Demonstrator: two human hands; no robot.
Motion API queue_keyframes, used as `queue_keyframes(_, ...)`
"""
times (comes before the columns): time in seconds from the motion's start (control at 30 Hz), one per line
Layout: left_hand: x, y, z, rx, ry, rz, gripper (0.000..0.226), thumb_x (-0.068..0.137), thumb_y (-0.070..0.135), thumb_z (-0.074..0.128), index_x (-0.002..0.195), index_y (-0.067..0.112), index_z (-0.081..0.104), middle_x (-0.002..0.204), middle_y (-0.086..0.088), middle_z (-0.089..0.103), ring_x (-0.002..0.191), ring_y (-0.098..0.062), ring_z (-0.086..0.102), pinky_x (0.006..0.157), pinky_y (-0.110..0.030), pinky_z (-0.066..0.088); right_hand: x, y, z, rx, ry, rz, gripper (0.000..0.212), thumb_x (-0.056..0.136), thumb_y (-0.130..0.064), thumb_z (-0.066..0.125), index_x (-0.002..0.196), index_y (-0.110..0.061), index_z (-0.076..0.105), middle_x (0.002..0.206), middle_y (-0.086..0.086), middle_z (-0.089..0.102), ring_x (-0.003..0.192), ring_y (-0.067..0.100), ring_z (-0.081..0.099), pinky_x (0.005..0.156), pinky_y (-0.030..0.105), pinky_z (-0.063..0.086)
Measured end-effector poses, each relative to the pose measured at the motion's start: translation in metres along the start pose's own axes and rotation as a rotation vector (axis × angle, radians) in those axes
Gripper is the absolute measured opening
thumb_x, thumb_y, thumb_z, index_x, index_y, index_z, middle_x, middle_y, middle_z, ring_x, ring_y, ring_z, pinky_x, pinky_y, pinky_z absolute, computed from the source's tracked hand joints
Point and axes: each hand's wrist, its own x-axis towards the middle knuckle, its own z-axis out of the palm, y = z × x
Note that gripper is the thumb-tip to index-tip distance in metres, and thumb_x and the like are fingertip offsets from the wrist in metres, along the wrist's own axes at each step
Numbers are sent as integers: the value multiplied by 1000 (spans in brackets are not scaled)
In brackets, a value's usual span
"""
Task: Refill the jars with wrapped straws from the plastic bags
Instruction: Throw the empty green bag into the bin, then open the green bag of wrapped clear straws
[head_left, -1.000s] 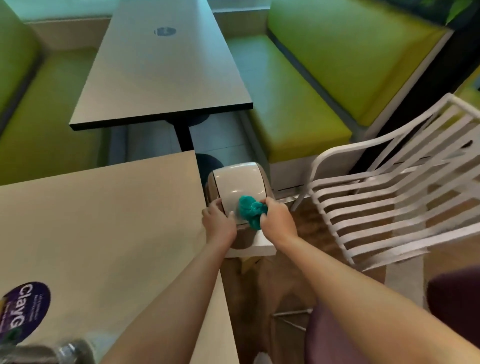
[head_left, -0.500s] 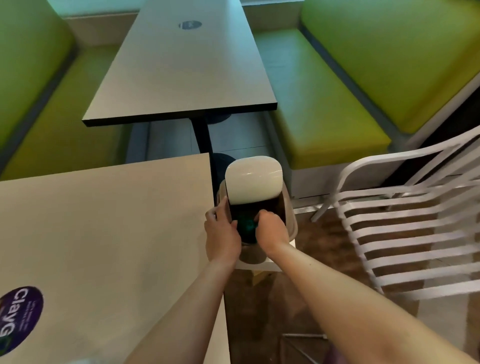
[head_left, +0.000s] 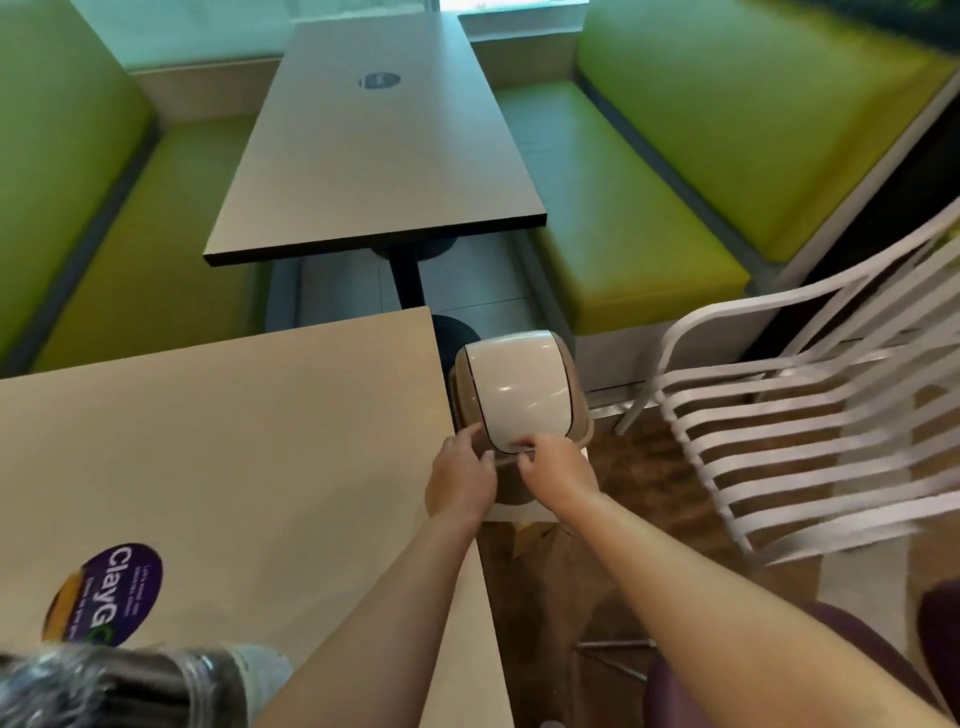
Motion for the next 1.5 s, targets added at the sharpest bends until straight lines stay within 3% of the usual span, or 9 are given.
queue_keyframes(0.17, -51, -18, -23, 54, -73, 37, 37, 99, 29, 49, 136, 27, 52, 133, 2, 55, 119, -17, 54, 98, -34, 47, -73, -14, 1, 51, 72, -50, 33, 96, -28, 53, 129, -27, 58, 125, -7, 62, 114, 13, 58, 96, 33, 50)
queue_keyframes(0.37, -110, -47, -48, 63, -109, 118, 37, 99, 29, 49, 136, 28, 52, 136, 2, 55, 121, -17, 56, 97, -33, 46, -151, -30, 25, 185, 41, 63, 43, 99, -31, 47, 142, -26, 45, 145, -2, 47, 131, 18, 45, 108, 38, 41)
queue_keyframes(0.6, -178, -104, -80, 82, -217, 144, 33, 97, 31, 49, 129, 32, 59, 131, 9, 58, 114, -11, 59, 97, -36, 49, -235, -46, 59, 240, 17, 80, 41, 99, -36, 45, 140, -29, 47, 144, -5, 49, 128, 16, 49, 99, 31, 45)
queue_keyframes(0.73, -221, -135, -99, 90, -185, 96, 29, 95, 33, 51, 122, 36, 61, 127, 12, 62, 107, -9, 62, 93, -36, 52, -280, -60, 78, 201, -16, 31, 40, 100, -31, 46, 139, -23, 49, 144, -2, 48, 132, 17, 44, 102, 30, 38)
queue_keyframes(1.03, -317, -200, -169, 66, -51, -1, 27, 97, 37, 52, 121, 36, 61, 124, 13, 63, 110, -11, 60, 91, -35, 50, -364, -104, 132, 98, -112, -38, 36, 98, -35, 49, 132, -25, 55, 137, -1, 54, 116, 20, 56, 75, 29, 48)
queue_keyframes(1.2, -347, -240, -221, 38, 72, -67, 28, 98, 34, 50, 124, 34, 61, 127, 11, 60, 112, -11, 59, 91, -33, 50, -397, -152, 165, 70, -182, -113, 35, 97, -37, 49, 129, -27, 56, 136, -2, 52, 110, 22, 57, 73, 37, 57)
queue_keyframes(1.5, -357, -306, -303, 94, 190, -113, 28, 99, 34, 50, 124, 31, 61, 125, 7, 61, 108, -12, 60, 85, -27, 49, -413, -239, 234, 67, -249, -254, 31, 98, -33, 49, 125, -22, 60, 131, -2, 58, 115, 16, 55, 77, 25, 44)
